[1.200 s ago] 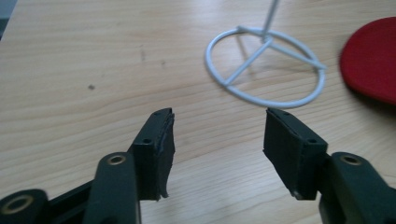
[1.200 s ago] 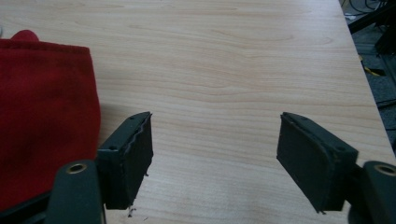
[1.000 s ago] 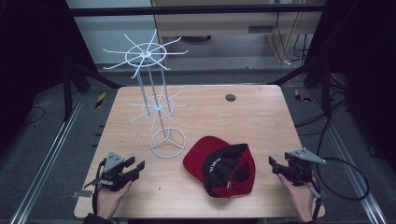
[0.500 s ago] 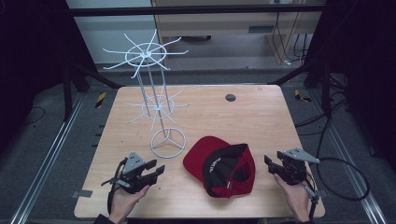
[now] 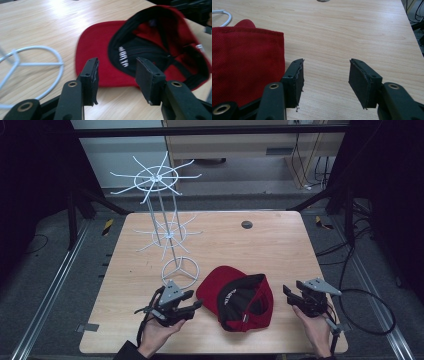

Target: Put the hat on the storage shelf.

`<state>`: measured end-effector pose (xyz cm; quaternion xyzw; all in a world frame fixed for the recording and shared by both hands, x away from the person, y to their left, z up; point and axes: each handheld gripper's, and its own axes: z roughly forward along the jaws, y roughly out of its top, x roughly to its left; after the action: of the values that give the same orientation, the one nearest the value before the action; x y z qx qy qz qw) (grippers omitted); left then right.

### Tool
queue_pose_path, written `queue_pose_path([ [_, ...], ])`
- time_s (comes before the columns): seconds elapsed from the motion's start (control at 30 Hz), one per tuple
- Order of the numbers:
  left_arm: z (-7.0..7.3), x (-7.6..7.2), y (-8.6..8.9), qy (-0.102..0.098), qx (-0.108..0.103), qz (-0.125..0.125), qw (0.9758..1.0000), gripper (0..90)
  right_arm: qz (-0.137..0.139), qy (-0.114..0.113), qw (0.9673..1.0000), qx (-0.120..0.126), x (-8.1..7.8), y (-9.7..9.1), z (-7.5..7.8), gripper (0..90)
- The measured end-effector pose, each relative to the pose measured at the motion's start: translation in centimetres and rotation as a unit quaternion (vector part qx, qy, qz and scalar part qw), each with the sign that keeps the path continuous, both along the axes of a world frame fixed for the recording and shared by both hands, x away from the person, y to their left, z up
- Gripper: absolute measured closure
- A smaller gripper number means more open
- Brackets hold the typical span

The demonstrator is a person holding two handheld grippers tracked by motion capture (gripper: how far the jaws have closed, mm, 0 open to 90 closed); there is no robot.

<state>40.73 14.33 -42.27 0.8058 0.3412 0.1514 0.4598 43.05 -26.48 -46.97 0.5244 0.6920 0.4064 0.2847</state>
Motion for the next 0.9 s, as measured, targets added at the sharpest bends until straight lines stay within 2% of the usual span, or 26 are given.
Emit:
queue_pose_path([
  [0.07, 0.1, -0.1, -0.5, 0.001, 0.000, -0.007, 1.0000, 51.7, -0.001, 0.000, 1.0000, 0.000, 0.0, 0.0, 0.0, 45.7],
  [0.23, 0.3, -0.8, -3.1, 0.010, 0.006, -0.038, 0.9992, 49.4, -0.001, 0.002, 1.0000, 0.001, -0.1, -0.1, 0.0, 45.4],
  [0.47, 0.4, -1.3, -5.1, 0.012, 0.002, -0.058, 0.9983, 45.5, 0.000, 0.004, 1.0000, -0.001, -0.1, -0.1, -0.1, 45.1],
  [0.53, 0.4, -1.5, -6.1, 0.015, 0.005, -0.068, 0.9976, 45.0, 0.000, 0.007, 1.0000, 0.001, -0.1, 0.0, -0.1, 45.1],
  [0.9, -0.3, -2.5, -9.5, 0.029, 0.008, -0.102, 0.9943, 44.5, -0.001, 0.006, 1.0000, -0.001, 0.0, -0.1, -0.2, 44.8],
])
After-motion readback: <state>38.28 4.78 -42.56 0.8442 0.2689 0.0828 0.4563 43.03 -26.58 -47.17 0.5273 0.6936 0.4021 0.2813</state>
